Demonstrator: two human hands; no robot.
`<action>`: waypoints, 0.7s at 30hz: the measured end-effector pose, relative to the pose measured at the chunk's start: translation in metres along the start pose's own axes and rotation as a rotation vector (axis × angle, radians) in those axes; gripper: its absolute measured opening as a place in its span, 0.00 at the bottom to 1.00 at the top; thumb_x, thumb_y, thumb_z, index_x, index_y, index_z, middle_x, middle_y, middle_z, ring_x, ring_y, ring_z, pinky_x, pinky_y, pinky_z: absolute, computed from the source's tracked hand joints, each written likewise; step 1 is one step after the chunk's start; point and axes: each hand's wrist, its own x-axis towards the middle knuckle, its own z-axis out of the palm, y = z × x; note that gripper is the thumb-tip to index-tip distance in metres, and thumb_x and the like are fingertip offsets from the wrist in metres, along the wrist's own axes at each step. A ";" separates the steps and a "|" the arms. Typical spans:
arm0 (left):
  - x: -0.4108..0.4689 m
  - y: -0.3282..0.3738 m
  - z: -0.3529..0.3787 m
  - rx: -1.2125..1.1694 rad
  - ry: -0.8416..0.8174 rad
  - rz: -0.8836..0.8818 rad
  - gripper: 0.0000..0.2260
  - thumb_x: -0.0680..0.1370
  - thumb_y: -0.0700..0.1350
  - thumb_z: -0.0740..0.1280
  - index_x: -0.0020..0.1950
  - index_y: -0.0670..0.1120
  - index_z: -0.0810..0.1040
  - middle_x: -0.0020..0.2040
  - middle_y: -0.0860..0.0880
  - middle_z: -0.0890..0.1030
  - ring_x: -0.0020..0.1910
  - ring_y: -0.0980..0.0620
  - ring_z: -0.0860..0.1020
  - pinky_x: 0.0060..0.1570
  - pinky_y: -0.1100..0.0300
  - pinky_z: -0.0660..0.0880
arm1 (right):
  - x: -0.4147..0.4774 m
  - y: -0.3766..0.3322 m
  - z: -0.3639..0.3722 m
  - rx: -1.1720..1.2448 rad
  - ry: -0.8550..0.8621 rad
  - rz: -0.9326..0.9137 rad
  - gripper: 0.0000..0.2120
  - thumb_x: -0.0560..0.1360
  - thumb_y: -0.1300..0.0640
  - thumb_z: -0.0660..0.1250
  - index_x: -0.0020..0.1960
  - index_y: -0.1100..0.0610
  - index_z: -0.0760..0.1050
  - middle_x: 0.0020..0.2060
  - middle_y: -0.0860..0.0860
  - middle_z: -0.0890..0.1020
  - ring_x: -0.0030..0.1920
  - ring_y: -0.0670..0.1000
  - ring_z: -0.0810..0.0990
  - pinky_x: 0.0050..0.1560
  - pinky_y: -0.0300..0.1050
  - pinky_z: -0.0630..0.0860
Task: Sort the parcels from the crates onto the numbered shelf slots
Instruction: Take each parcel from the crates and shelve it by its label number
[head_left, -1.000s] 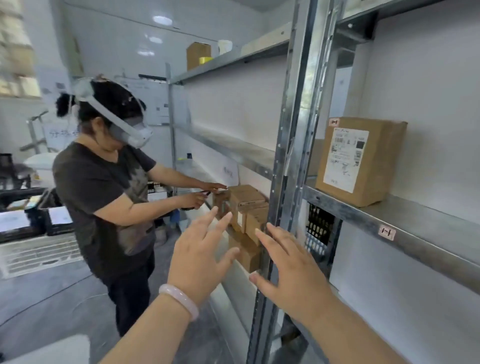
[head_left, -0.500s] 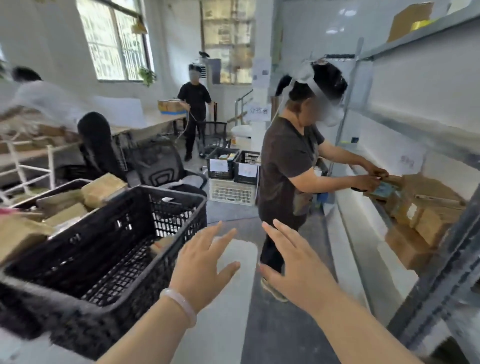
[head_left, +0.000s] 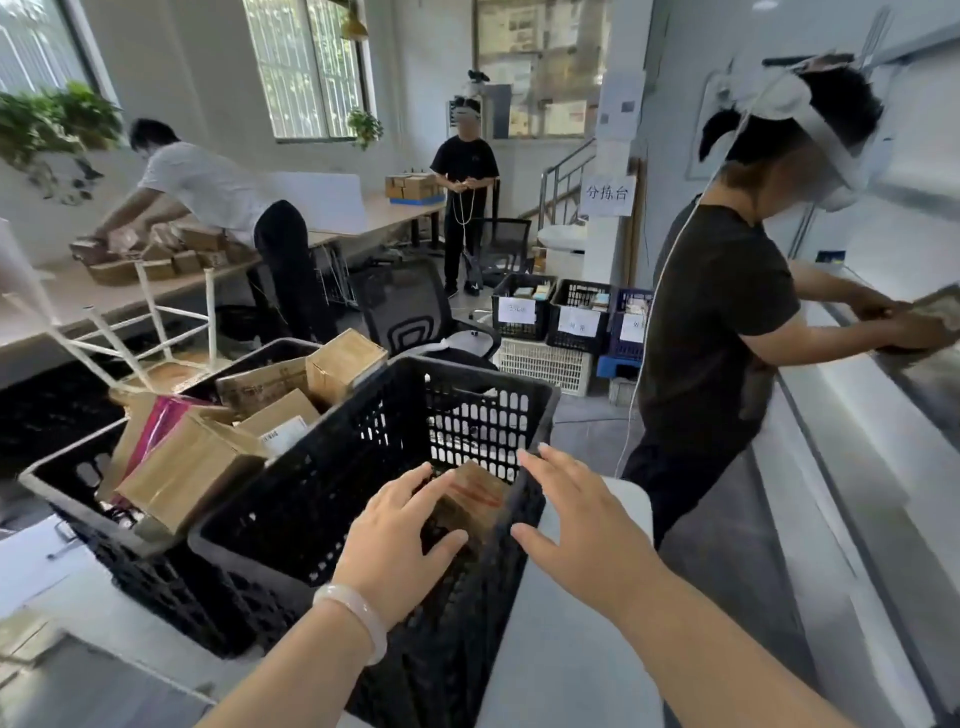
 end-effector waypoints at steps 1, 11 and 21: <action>0.009 -0.016 -0.002 -0.001 -0.029 0.009 0.29 0.77 0.63 0.64 0.77 0.64 0.59 0.78 0.56 0.60 0.77 0.51 0.57 0.74 0.51 0.60 | 0.012 -0.009 0.011 0.004 0.003 0.016 0.33 0.76 0.41 0.63 0.77 0.41 0.53 0.77 0.42 0.55 0.76 0.44 0.51 0.72 0.38 0.48; 0.122 -0.112 0.022 -0.094 -0.261 0.074 0.30 0.77 0.61 0.65 0.77 0.59 0.61 0.78 0.55 0.60 0.77 0.51 0.56 0.74 0.52 0.59 | 0.112 -0.039 0.091 -0.027 -0.027 0.273 0.33 0.75 0.43 0.64 0.77 0.42 0.54 0.76 0.43 0.57 0.75 0.45 0.54 0.73 0.45 0.57; 0.190 -0.154 0.126 -0.262 -0.598 -0.109 0.32 0.77 0.58 0.66 0.79 0.57 0.58 0.78 0.52 0.59 0.76 0.50 0.59 0.74 0.54 0.60 | 0.167 0.003 0.169 0.461 -0.091 0.923 0.23 0.72 0.55 0.69 0.66 0.49 0.72 0.54 0.44 0.79 0.54 0.44 0.77 0.48 0.32 0.72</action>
